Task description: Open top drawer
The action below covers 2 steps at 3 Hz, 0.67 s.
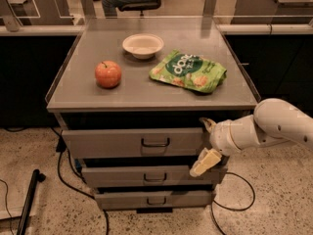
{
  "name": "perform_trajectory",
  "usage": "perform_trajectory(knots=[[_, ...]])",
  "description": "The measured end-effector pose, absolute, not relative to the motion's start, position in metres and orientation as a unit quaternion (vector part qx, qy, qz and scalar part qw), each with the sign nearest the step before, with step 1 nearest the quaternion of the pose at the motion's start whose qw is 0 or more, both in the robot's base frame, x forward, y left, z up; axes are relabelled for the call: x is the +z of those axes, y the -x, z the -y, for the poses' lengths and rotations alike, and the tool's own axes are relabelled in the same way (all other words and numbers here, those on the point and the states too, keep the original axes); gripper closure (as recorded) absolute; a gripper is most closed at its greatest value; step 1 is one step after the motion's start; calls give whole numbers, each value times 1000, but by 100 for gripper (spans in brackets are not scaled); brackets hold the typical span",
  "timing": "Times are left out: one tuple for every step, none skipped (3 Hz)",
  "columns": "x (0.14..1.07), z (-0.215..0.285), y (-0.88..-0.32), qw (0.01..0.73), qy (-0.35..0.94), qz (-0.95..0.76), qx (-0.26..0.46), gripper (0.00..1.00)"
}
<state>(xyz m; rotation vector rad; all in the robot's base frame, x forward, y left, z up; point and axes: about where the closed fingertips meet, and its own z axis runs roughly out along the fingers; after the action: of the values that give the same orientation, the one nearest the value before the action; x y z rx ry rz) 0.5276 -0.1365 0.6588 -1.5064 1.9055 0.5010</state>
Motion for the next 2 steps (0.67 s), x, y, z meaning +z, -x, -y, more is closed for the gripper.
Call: perform_trajectory(knots=[[659, 137, -528, 325, 574, -727, 191, 18], [660, 136, -528, 325, 575, -727, 191, 49]])
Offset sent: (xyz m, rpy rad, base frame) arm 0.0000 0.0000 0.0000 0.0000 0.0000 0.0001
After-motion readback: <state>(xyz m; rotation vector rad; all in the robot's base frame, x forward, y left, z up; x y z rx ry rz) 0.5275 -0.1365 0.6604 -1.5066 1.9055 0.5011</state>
